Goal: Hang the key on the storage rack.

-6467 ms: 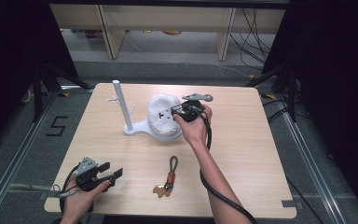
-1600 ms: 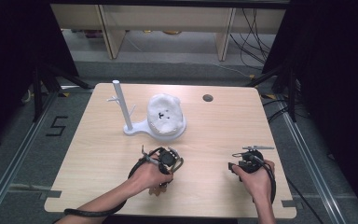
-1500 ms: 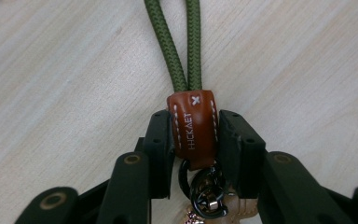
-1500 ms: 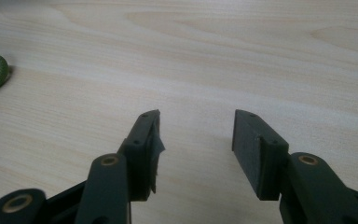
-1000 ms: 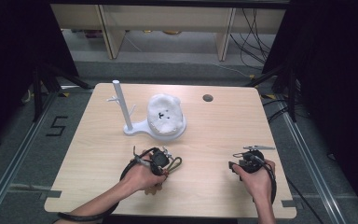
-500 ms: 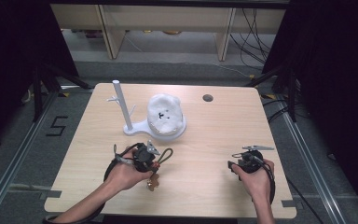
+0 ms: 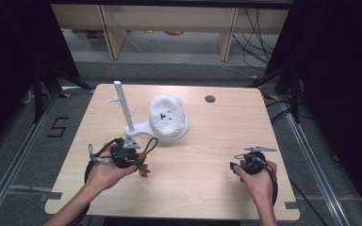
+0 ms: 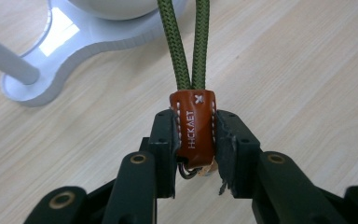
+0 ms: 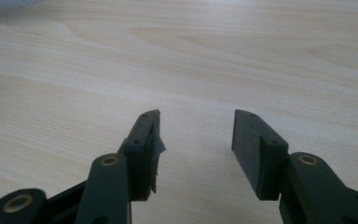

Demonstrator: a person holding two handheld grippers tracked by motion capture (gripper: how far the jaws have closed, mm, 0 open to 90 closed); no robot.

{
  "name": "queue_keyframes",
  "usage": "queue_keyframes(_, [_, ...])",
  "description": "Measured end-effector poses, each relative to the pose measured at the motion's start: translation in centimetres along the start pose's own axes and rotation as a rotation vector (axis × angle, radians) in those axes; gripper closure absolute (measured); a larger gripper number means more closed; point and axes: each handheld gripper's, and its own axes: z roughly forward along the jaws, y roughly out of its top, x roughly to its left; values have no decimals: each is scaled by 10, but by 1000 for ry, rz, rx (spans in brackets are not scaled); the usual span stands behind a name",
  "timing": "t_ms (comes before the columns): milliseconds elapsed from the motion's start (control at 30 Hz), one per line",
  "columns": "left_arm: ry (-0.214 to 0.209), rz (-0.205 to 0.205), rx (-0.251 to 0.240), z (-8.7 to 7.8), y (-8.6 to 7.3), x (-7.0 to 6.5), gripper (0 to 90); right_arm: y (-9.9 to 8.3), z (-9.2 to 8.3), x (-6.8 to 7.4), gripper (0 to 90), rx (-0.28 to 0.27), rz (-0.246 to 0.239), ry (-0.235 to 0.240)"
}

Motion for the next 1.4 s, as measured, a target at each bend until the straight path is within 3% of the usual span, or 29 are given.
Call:
queue_keyframes(67, [5, -22, -26, -3, -3, 2, 687, 1, -2, 5, 526, 11, 54, 6])
queue_keyframes(100, [15, -8, -18, -6, -4, 4, 687, 1, -2, 5, 526, 10, 61, 7])
queue_keyframes(200, [29, -10, -38, -12, -9, 7, 687, 0, -2, 1, 526, -1, 11, 9])
queue_keyframes(300, [40, -18, -57, -19, -15, 11, 687, 0, -3, 2, 525, 9, 35, 10])
queue_keyframes(500, [60, -33, -99, -29, -25, 18, 686, 1, -1, 2, 524, -13, 28, 10])
queue_keyframes(633, [71, -64, -139, -33, -33, 19, 687, 0, -1, 2, 523, -16, 28, 8])
queue_keyframes(667, [76, -52, -125, -35, -35, 21, 686, 0, -1, 2, 523, -16, 27, 7])
queue_keyframes(733, [76, -75, -152, -37, -38, 20, 686, 0, -1, 2, 523, -16, 27, 8])
queue_keyframes(800, [83, -58, -139, -41, -41, 23, 686, 0, 0, 1, 523, -11, 26, -3])
queue_keyframes(833, [86, -75, -151, -42, -42, 23, 686, 0, -1, 1, 523, -12, 22, 3])
queue_keyframes(867, [90, -65, -157, -43, -44, 25, 686, 0, -2, 1, 523, -8, 19, 23])
queue_keyframes(900, [98, -91, -167, -44, -45, 24, 686, 0, -3, 2, 523, 3, 29, 22])
queue_keyframes(933, [98, -67, -150, -47, -47, 27, 686, 0, -3, 2, 523, 1, 32, 19])
queue_keyframes(1033, [107, -88, -168, -50, -52, 29, 686, 0, -1, 2, 522, -5, 39, -5])
queue_keyframes(1100, [116, -96, -181, -52, -55, 31, 686, 0, -3, 3, 522, -4, 35, 18])
queue_keyframes(1233, [139, -145, -259, -53, -61, 31, 686, 0, -3, 3, 521, -5, 36, 19])
queue_keyframes(1400, [147, -174, -293, -57, -66, 34, 685, 0, -3, 4, 521, -7, 45, -6])
